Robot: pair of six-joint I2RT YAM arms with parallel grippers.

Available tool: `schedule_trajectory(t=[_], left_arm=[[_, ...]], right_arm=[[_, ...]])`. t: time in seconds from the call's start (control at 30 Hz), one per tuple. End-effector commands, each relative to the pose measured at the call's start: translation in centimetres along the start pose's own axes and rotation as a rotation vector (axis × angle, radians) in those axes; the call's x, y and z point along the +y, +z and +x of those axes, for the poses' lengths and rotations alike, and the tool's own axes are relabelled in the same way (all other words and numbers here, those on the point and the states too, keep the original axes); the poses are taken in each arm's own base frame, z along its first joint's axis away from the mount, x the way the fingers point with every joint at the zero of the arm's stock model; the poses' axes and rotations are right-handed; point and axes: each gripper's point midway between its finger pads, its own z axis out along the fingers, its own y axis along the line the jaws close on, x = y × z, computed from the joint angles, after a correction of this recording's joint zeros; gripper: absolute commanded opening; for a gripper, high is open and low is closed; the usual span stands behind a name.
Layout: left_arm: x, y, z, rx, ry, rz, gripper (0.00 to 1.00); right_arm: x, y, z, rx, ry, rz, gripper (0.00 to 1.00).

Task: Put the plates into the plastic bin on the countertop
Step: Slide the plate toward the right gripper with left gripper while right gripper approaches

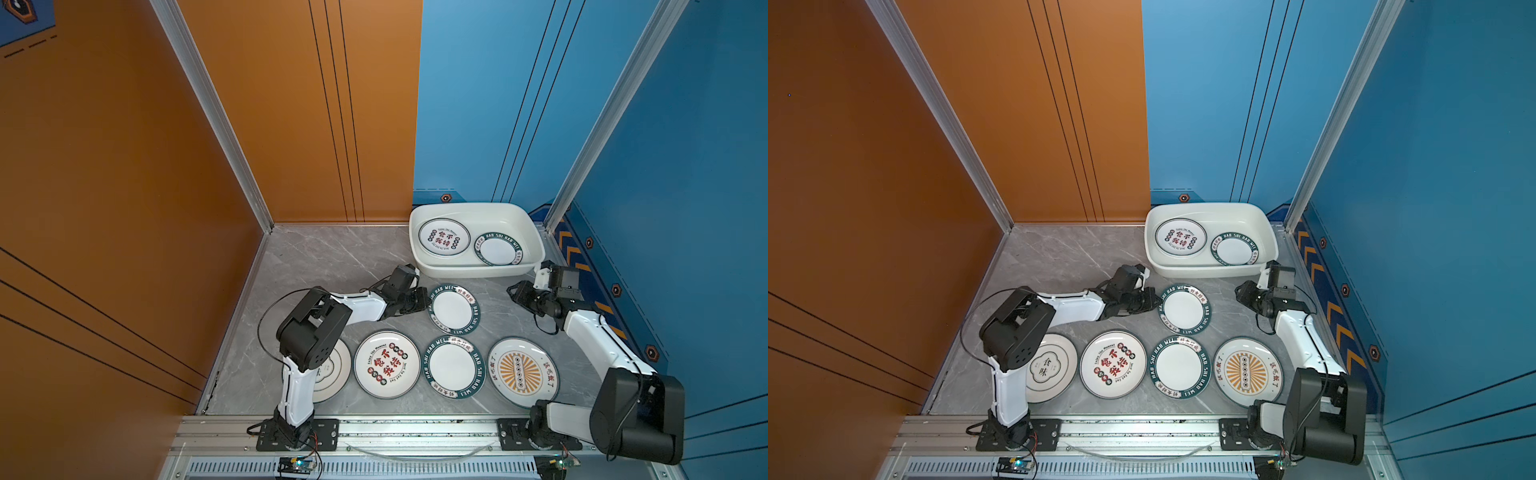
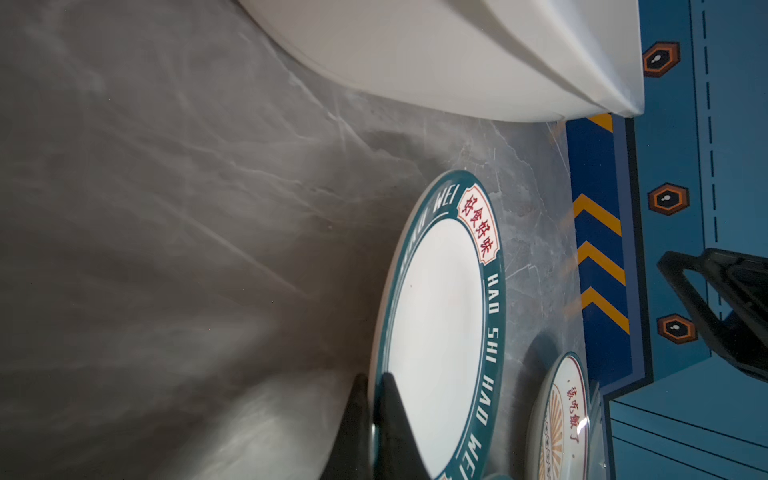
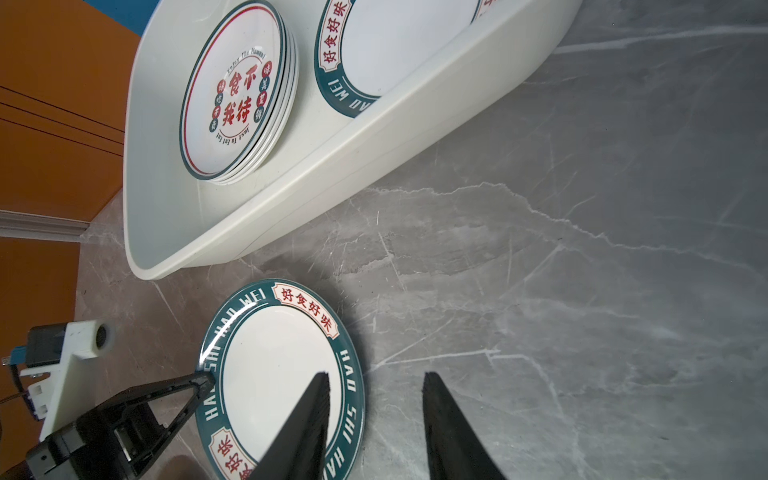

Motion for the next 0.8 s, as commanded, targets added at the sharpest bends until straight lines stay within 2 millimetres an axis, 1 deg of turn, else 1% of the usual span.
schedule_trajectory(t=[0.0,0.07,0.23,0.3,0.43,0.53,0.77], left_arm=[[2.9,-1.4,0.9,0.015,0.009,-0.049,0.0],[4.1,-2.3,1.0,0.007,-0.015,-0.048,0.0],[6.6,-4.6,0.9,-0.03,-0.079,-0.033,0.0],[7.7,-5.8,0.7,-0.052,-0.108,-0.028,0.0],[9.4,-8.2,-0.1,-0.098,-0.15,-0.019,0.0],[10.3,-10.3,-1.3,-0.143,-0.178,-0.01,0.0],[10.8,-14.6,-4.0,-0.243,-0.229,0.041,0.0]], right_arm=[[1.3,0.0,0.2,0.007,-0.008,-0.049,0.4],[2.2,0.3,0.5,0.025,-0.015,-0.087,0.4],[3.6,0.7,1.0,0.046,-0.035,-0.12,0.4],[4.3,0.9,1.1,0.052,-0.045,-0.131,0.41],[6.0,1.5,1.6,0.071,-0.071,-0.162,0.41],[7.3,2.1,2.2,0.093,-0.092,-0.185,0.41],[10.2,3.1,3.3,0.142,-0.108,-0.275,0.42]])
